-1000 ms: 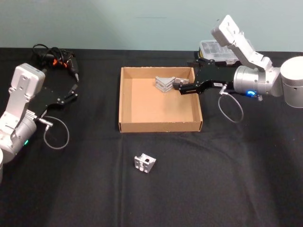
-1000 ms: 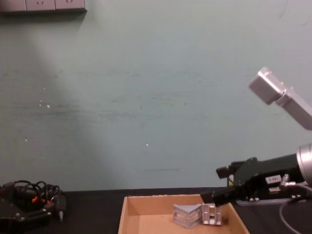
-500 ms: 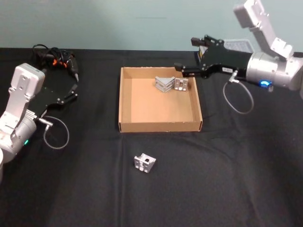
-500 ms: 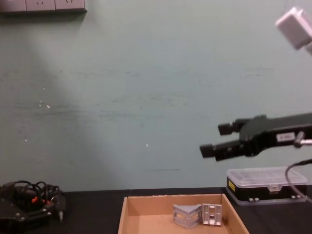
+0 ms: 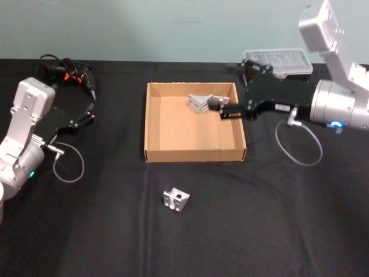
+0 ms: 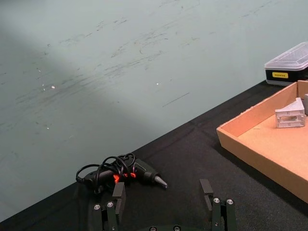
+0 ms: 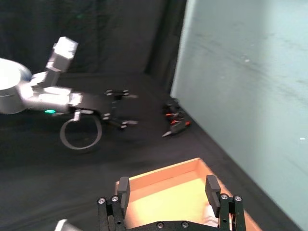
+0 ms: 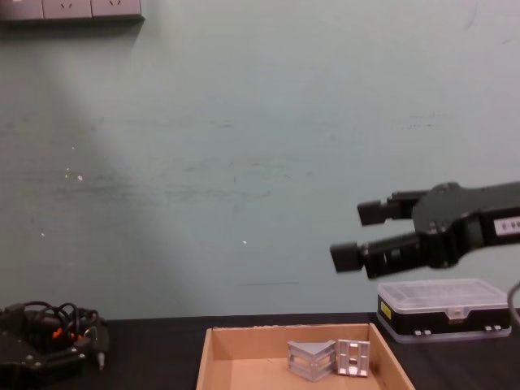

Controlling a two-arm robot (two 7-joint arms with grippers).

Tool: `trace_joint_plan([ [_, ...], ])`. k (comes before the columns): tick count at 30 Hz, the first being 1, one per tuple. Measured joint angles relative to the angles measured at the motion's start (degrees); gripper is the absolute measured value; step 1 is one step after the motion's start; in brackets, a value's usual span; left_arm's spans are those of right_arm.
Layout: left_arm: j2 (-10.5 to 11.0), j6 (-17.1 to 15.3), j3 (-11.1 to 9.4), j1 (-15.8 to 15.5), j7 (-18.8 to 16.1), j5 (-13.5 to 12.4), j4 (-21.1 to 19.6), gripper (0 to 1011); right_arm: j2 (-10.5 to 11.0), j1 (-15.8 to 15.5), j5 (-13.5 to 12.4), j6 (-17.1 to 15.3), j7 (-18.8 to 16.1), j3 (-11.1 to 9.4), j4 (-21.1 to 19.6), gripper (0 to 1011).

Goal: Use one hand to pick up the angle iron from the table and place it into the box.

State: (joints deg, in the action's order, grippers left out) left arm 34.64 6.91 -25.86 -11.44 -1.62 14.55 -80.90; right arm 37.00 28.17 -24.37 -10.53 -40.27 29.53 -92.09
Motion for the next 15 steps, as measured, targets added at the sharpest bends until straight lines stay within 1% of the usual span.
trace_joint_plan([
  [4, 0.0, 0.0, 0.0, 0.0, 0.0, 0.0, 0.0, 1000, 1.9, -1.9, -1.3, -0.7, -0.5, 0.7, -2.9, 1003],
  [7, 0.0, 0.0, 0.0, 0.0, 0.0, 0.0, 0.0, 1000, 2.7, -2.8, -1.9, -0.9, -0.6, 1.2, -4.0, 1003],
  [15, 0.0, 0.0, 0.0, 0.0, 0.0, 0.0, 0.0, 1000, 3.7, -5.2, -4.0, -1.3, 0.3, 2.2, -6.1, 1003],
])
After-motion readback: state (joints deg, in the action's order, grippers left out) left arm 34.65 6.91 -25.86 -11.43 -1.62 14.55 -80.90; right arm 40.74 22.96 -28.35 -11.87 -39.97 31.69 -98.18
